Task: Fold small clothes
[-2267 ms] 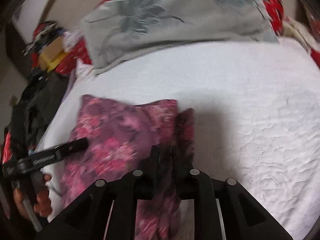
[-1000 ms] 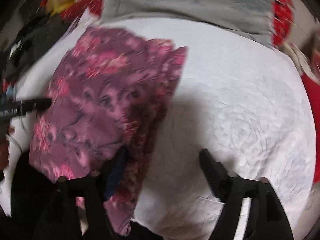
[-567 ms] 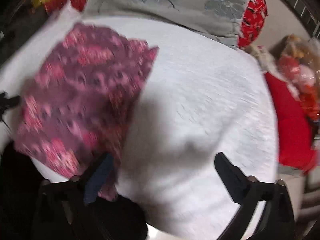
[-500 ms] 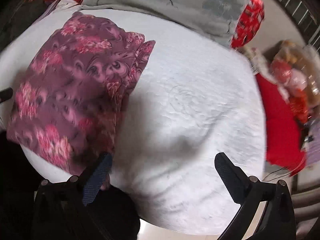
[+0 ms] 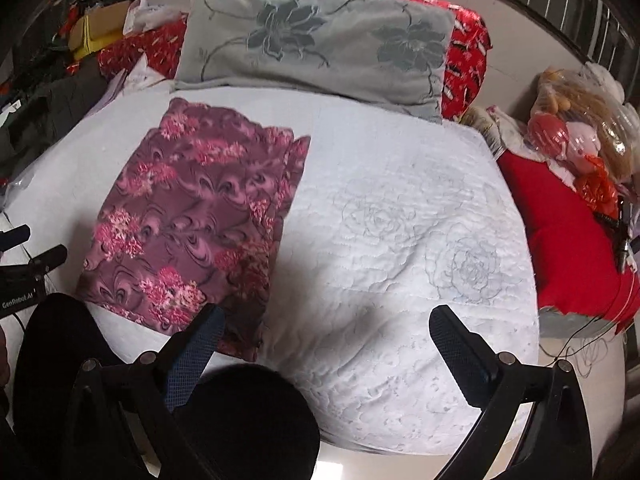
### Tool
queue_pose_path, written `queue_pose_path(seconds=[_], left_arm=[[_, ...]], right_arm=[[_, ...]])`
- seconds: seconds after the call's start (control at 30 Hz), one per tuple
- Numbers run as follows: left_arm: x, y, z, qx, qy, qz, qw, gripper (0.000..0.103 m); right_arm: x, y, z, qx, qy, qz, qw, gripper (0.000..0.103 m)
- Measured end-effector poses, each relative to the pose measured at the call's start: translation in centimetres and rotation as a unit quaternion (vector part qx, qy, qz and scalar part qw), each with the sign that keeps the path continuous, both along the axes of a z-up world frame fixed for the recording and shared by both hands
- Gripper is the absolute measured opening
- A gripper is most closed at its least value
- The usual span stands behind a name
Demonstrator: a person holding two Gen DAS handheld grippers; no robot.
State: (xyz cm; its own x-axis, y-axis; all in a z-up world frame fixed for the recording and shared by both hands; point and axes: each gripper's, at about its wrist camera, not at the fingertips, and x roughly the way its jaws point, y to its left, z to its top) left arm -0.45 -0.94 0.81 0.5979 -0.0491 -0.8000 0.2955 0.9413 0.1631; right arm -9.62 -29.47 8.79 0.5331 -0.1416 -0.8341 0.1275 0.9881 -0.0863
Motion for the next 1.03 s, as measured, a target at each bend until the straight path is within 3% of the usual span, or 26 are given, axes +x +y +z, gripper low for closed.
queue_pose_path(seconds=[0.3,0.6,0.83,1.03], left_arm=[[-1.2,-1.1,0.3,0.001,-0.003,-0.031,0.9995,0.089],[-2.3,-2.3,0.2,0.0,0.006,-0.062,0.9981,0.089],[-3.0,-3.1,0.8,-0.026,0.013,-0.077,0.9966,0.089],[-3.4,-3.6,0.9,-0.019,0.013,-0.085,0.9961,0.089]], right_arm=[[-0.4,0.4,0.7,-0.007,-0.022,0.01,1.0,0.103],[-0.4,0.2,0.6,-0.001,-0.019,0.003,1.0,0.103],[-0.4,-0.3,0.0,0.011,-0.01,-0.005,1.0,0.103],[-0.6,-0.6,-0.2,0.018,-0.006,-0.011,1.0,0.103]])
